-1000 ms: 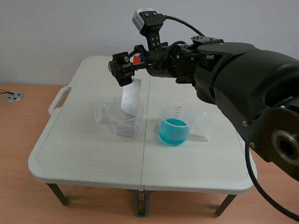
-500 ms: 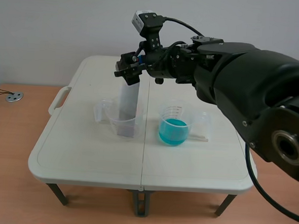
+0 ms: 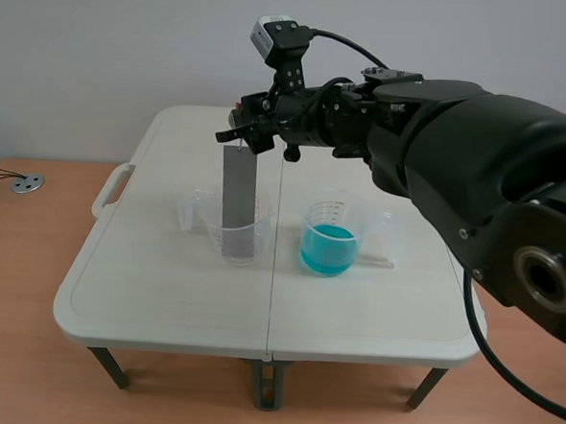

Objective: Hold the metal plate by the orange handle, dip it into the blue solution, take it out and point at it, then put the plate back in the beaker on the left.
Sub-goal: 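Lift the metal plate out of the left beaker, then move the plate over the blue solution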

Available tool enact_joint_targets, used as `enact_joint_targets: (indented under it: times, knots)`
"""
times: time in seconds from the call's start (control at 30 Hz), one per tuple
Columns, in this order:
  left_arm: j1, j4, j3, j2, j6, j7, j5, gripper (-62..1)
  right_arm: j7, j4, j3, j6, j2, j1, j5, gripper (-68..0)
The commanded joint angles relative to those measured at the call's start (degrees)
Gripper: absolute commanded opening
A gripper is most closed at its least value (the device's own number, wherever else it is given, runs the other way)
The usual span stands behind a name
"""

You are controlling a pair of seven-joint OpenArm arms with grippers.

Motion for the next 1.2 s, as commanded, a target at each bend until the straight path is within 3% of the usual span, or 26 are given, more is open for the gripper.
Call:
enact_joint_targets:
  times: [0.0, 0.07, 0.23, 0.47, 0.63, 0.8, 1.17]
  knots:
    - [0.4, 0.9, 0.2, 0.0, -0.3, -0.4, -0.3, -59.4, 1.0, 0.5, 0.1, 0.0, 0.0, 1.6, 0.4, -61.8]
    - [0.4, 0.9, 0.2, 0.0, -0.3, -0.4, -0.3, -59.4, 1.2, 0.5, 0.1, 0.0, 0.0, 1.6, 0.4, -66.4]
    - [0.4, 0.9, 0.2, 0.0, -0.3, -0.4, -0.3, -59.4, 2.2, 0.5, 0.1, 0.1, 0.0, 1.6, 0.4, -66.2]
    - [0.5, 0.9, 0.2, 0.0, -0.3, -0.4, -0.3, -59.4, 5.9, 1.3, 0.1, 3.5, 0.0, 0.7, 0.0, -66.2]
    - [0.5, 0.9, 0.2, 0.0, -0.3, -0.4, -0.3, -59.4, 9.7, 4.5, 0.1, 4.3, 0.4, -2.1, -3.1, -66.2]
    - [0.5, 0.9, 0.2, 0.0, -0.3, -0.4, -0.3, -59.4, 12.2, 11.6, 0.1, 4.7, 2.6, -6.0, -4.2, -66.2]
    - [0.5, 0.9, 0.2, 0.0, -0.3, -0.4, -0.3, -59.4, 12.1, 30.5, 0.3, 4.7, 8.4, -14.5, -4.2, -66.2]
